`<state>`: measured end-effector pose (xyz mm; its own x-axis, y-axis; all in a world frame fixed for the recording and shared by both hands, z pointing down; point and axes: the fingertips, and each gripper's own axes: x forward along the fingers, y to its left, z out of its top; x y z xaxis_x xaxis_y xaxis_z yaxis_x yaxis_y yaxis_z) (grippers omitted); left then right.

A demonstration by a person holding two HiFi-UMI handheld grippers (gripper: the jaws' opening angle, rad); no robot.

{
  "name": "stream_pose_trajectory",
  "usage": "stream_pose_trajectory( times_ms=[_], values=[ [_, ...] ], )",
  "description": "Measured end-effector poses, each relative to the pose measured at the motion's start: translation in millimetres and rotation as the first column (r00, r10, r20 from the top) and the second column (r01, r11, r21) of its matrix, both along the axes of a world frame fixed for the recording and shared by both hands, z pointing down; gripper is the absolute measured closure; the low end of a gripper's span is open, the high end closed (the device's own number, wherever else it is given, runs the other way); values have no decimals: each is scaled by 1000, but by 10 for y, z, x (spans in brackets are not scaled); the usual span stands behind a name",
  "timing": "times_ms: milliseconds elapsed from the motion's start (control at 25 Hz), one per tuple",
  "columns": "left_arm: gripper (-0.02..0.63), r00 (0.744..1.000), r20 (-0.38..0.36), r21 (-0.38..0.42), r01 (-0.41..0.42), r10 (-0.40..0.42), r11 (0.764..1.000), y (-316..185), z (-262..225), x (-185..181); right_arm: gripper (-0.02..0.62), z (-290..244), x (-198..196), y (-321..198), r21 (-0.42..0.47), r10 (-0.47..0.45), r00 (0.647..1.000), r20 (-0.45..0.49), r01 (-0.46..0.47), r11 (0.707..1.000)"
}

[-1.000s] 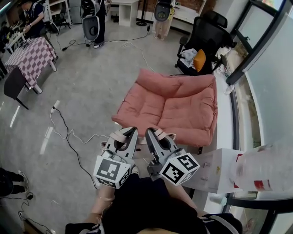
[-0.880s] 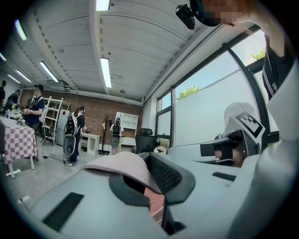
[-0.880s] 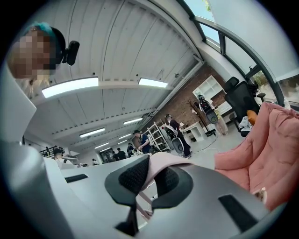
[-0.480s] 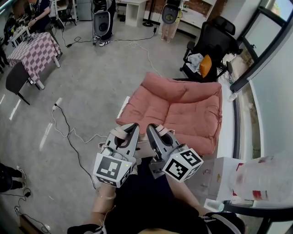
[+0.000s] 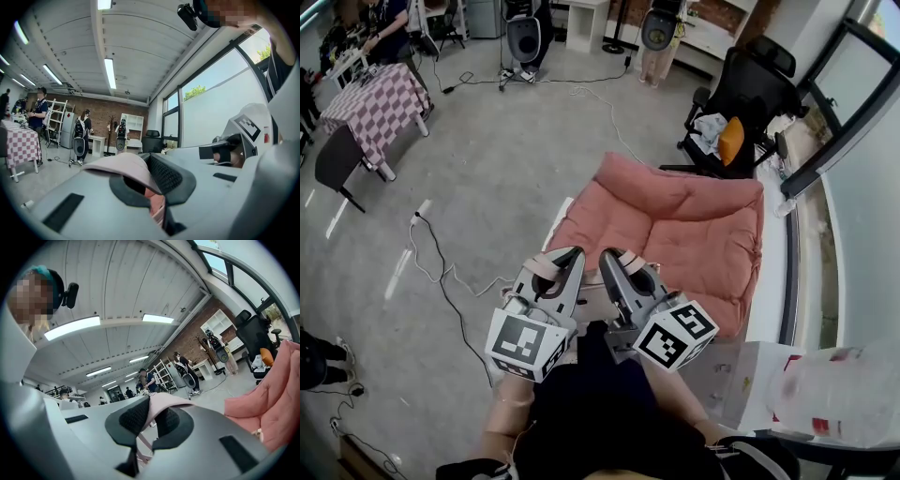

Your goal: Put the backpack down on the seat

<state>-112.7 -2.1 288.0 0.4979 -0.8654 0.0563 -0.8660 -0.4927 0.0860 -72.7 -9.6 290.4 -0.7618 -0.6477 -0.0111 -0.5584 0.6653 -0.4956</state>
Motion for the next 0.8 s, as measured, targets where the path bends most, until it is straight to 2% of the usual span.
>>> stream_pose_trajectory(
  times_ms=[240,800],
  values=[
    [588,1000,19,8,-15,15,1000,-577,-21,245,549,-25,244,-579,8,21,1000,11,-21,1000],
    [589,997,9,-5,-79,79,997,-1945,61,774,549,30,781,-1908,21,97,995,-11,-97,995]
  ],
)
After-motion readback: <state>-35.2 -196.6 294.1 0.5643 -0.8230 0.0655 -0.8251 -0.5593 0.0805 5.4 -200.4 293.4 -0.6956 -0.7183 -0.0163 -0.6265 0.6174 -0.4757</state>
